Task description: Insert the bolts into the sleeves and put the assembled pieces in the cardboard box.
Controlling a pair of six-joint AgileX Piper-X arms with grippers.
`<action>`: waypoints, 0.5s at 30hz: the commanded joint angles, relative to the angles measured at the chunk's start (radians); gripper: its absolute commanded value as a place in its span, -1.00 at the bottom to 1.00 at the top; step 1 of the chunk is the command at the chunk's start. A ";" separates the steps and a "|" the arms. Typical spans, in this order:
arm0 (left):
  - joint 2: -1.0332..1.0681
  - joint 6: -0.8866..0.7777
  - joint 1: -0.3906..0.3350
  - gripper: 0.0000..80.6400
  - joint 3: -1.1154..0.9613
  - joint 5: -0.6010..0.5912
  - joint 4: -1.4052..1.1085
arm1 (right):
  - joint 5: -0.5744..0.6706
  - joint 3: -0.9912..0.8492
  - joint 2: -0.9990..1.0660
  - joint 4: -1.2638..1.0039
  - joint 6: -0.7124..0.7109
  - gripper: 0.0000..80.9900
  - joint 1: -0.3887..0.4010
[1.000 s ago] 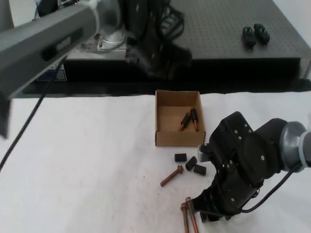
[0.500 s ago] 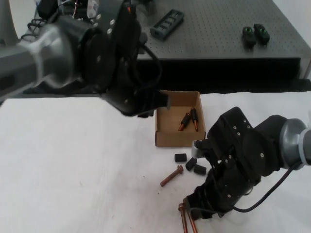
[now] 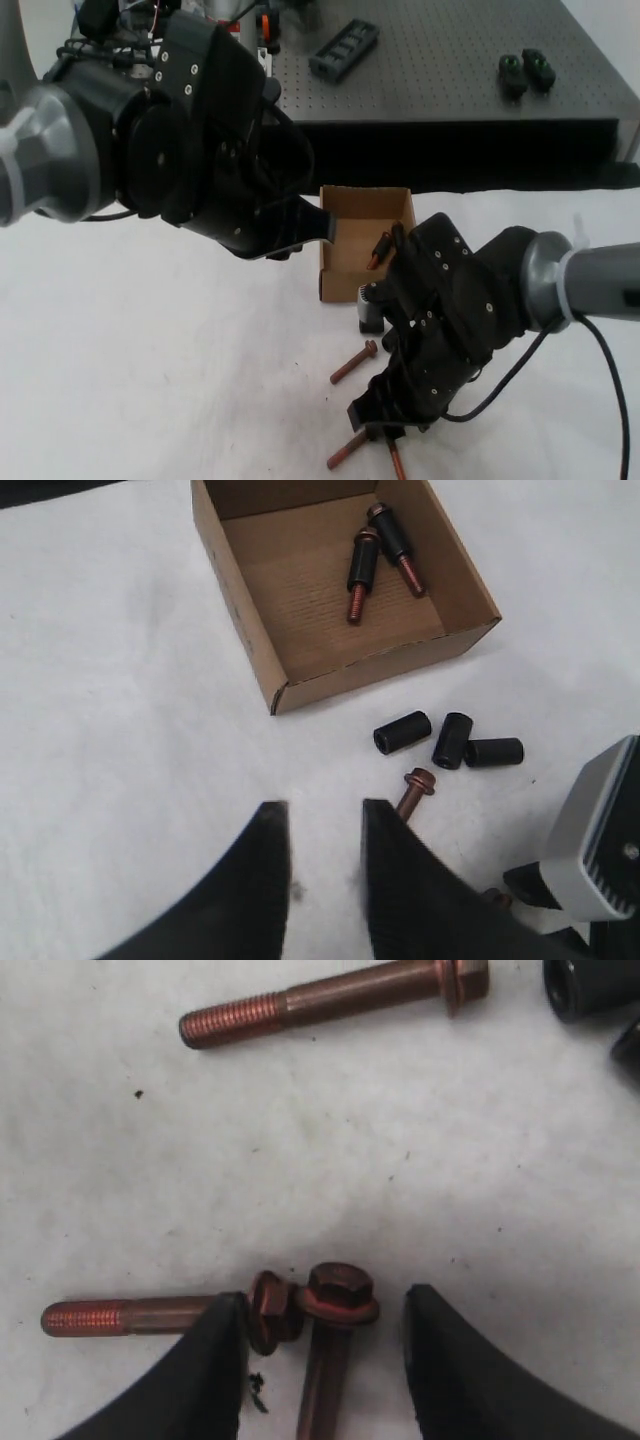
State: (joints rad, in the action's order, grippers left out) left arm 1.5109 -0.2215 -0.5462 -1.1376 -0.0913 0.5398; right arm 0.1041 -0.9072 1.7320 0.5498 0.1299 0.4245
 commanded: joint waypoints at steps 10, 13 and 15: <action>-0.012 0.029 -0.001 -0.53 0.001 0.011 -0.013 | 0.011 0.005 -0.079 0.066 -0.010 -0.14 -0.003; -0.012 0.028 -0.001 -0.53 0.001 0.005 -0.013 | 0.011 0.007 -0.124 0.112 -0.020 -0.14 -0.003; -0.012 0.028 -0.001 -0.53 0.001 0.000 -0.015 | 0.011 0.007 -0.130 0.166 -0.026 -0.14 -0.003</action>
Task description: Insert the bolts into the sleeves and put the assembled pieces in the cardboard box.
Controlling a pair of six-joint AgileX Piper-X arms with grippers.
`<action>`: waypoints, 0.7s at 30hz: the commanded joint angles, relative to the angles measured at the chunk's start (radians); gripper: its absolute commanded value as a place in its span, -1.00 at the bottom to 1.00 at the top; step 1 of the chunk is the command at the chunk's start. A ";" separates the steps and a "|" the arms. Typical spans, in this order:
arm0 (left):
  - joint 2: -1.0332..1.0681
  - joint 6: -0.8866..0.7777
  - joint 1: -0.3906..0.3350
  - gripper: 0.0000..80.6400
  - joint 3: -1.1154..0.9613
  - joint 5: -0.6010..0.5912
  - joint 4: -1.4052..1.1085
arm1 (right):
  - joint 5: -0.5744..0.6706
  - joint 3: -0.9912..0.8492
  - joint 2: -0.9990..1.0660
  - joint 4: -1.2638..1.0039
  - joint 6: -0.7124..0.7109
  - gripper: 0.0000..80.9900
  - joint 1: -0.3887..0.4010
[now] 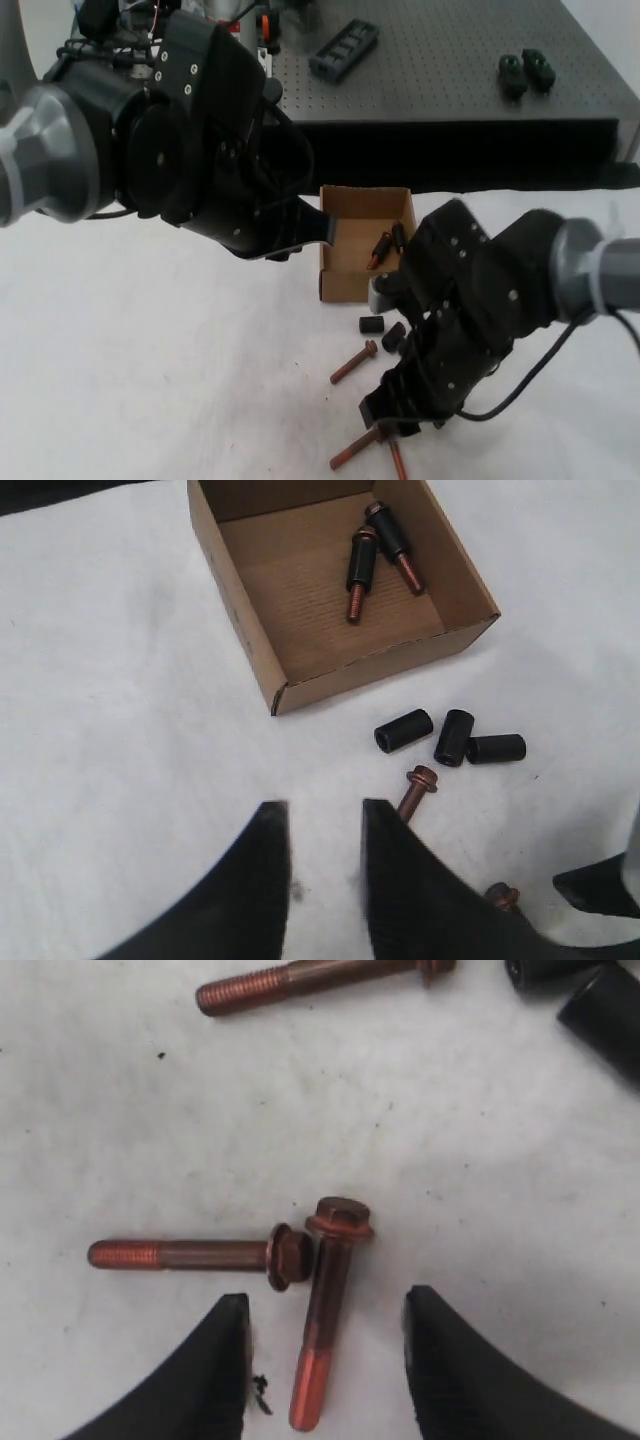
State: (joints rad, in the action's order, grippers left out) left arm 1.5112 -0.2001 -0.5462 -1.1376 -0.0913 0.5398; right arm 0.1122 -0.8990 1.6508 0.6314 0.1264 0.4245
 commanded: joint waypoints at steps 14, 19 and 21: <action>-0.012 0.007 -0.001 -0.53 0.001 -0.003 -0.022 | -0.009 0.033 0.018 0.031 -0.038 -0.14 -0.003; -0.012 0.007 -0.001 -0.53 0.001 -0.003 -0.026 | -0.035 0.033 0.057 -0.012 -0.038 -0.14 0.025; -0.012 0.007 -0.001 -0.53 0.001 -0.003 -0.026 | -0.089 0.033 0.073 -0.020 -0.038 -0.14 0.036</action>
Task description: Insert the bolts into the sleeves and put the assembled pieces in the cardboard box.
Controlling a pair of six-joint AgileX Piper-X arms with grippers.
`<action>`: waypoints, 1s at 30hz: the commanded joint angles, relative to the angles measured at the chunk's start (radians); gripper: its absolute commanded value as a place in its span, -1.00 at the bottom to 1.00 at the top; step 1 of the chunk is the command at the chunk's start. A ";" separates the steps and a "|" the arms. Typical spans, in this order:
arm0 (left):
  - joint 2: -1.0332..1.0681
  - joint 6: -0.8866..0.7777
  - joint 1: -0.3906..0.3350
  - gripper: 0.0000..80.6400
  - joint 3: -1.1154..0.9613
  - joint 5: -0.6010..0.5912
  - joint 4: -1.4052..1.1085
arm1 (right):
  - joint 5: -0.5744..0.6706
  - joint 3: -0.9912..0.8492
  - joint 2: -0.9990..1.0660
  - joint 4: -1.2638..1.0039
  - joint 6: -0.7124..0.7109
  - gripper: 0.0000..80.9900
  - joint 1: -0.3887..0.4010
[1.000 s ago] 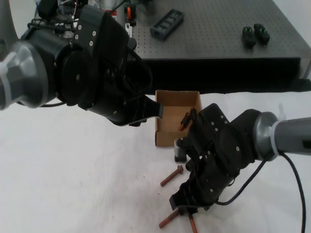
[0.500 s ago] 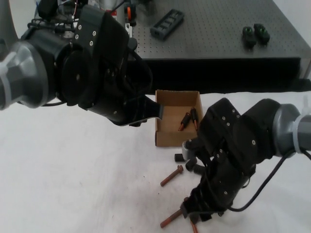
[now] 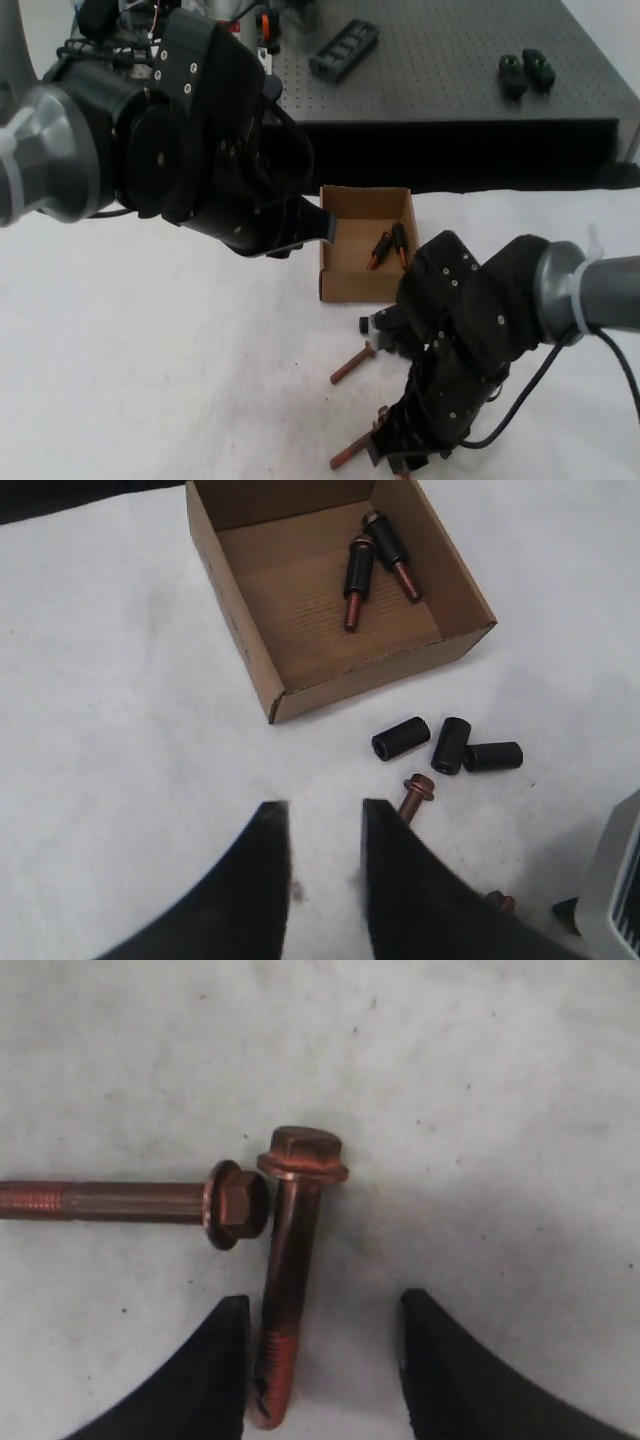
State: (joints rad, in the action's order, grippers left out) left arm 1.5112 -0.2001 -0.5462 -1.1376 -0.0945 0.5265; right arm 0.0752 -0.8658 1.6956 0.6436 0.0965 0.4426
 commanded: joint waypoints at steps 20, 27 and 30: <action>-0.012 0.029 -0.001 -0.53 0.001 -0.006 -0.006 | -0.110 -0.048 0.095 -0.055 -0.030 -0.46 0.014; -0.009 0.074 -0.001 -0.53 0.001 -0.150 -0.005 | -0.104 -0.048 0.084 -0.031 -0.052 -0.87 0.001; 0.007 0.125 -0.003 -0.51 0.001 -0.209 -0.007 | -0.089 -0.045 0.035 -0.016 -0.052 -0.87 -0.040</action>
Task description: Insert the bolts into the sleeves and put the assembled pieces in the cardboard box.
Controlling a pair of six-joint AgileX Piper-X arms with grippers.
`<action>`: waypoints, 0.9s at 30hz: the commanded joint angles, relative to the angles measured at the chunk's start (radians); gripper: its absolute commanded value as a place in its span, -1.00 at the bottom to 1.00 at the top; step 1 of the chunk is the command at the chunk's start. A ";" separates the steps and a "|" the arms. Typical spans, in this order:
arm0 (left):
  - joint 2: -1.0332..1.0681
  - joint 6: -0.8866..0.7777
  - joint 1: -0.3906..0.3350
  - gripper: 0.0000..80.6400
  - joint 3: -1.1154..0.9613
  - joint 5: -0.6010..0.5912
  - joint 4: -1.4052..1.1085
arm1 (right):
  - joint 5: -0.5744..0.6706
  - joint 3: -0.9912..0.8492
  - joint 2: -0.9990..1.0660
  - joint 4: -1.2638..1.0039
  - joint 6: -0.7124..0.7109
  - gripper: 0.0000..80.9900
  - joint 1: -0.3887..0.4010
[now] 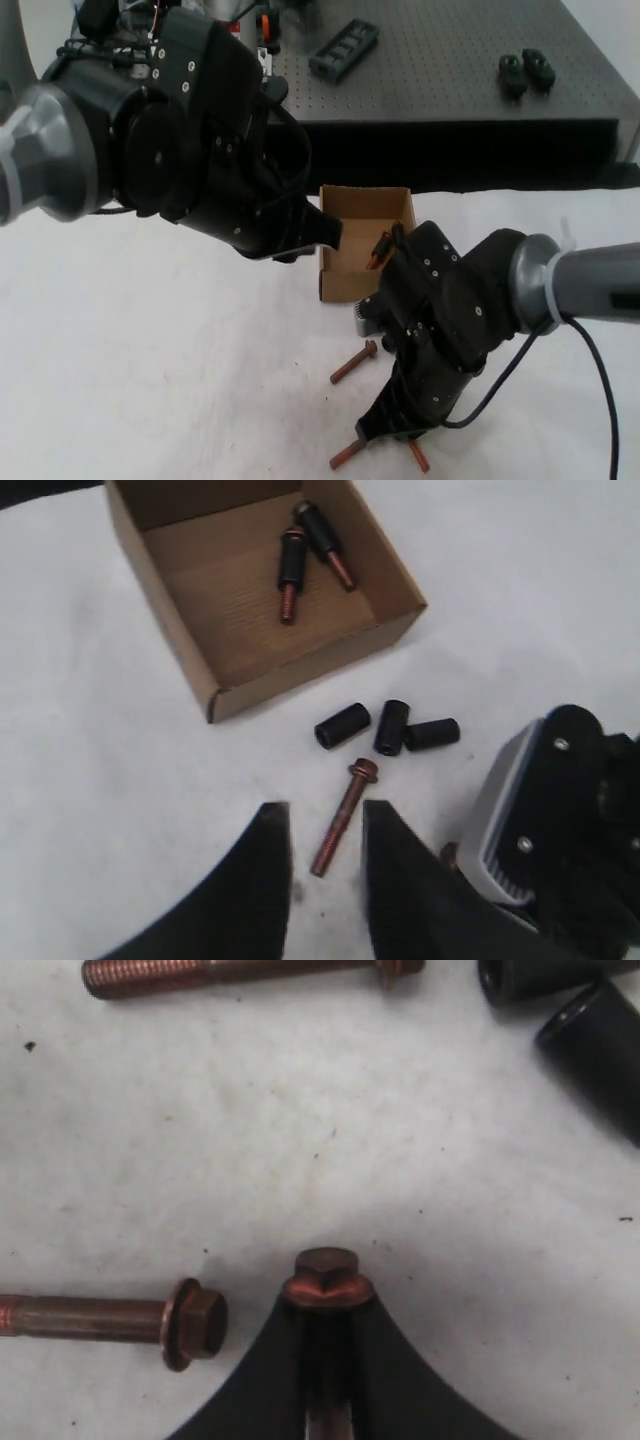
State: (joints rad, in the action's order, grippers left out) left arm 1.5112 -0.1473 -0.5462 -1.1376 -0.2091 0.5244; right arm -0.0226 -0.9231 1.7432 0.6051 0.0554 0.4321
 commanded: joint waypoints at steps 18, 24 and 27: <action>0.508 0.328 -0.210 -0.20 -0.482 -0.029 0.157 | 0.131 0.206 -0.698 0.306 -0.035 -0.87 -0.476; 0.677 0.334 -0.228 -0.20 -0.713 0.105 0.321 | 0.153 0.259 -0.740 0.329 -0.055 -0.87 -0.506; 0.732 0.358 -0.218 -0.24 -0.784 0.141 0.367 | 0.159 0.277 -0.740 0.334 -0.055 -0.87 -0.506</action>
State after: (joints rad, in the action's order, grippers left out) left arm 2.2173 0.1806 -0.7717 -1.8702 -0.1226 0.8491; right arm 0.1132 -0.6682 1.0120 0.9268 0.0174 -0.0690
